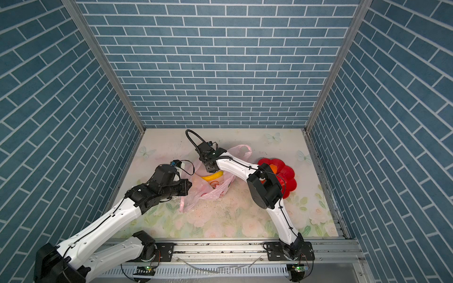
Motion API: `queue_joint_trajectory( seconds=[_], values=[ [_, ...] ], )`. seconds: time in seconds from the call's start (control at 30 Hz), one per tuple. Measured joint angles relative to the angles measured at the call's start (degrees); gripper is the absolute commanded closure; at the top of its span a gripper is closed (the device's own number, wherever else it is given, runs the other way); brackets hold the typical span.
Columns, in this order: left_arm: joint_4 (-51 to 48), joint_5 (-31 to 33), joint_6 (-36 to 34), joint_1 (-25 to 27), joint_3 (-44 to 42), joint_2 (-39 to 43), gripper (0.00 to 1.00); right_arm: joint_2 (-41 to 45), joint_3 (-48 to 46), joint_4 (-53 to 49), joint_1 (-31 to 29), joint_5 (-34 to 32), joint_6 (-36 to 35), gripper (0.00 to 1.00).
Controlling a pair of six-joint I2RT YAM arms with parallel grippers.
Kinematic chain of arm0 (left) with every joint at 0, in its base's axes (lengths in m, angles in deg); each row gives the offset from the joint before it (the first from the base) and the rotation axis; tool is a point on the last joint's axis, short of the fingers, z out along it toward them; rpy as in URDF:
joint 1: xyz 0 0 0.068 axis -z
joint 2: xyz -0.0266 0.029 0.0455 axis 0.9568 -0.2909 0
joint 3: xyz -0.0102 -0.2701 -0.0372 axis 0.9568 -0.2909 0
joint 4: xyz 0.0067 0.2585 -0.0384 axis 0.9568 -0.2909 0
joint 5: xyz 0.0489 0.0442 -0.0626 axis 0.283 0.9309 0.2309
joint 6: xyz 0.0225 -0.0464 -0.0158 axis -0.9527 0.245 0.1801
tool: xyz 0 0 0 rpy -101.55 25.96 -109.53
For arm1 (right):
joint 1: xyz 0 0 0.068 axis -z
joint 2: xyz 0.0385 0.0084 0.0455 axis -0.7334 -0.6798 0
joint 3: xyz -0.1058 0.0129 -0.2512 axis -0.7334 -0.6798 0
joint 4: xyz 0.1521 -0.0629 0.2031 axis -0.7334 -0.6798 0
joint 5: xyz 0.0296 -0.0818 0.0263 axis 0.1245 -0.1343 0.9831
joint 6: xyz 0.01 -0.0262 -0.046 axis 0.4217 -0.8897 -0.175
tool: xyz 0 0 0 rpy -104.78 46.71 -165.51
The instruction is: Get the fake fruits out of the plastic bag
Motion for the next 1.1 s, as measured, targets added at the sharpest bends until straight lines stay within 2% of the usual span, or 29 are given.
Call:
queue_joint_trajectory(
  seconds=[0.67, 1.1],
  values=[
    [0.04, 0.02, -0.09, 0.00, -1.57, 2.29, 0.90, -1.99, 0.00, 0.26, 1.01, -8.66, -5.81, 0.28],
    [-0.33, 0.07, -0.09, 0.00, -3.63, 4.24, 0.90, -4.35, 1.99, 0.00, 3.02, -10.38, -6.78, 0.20]
  ],
)
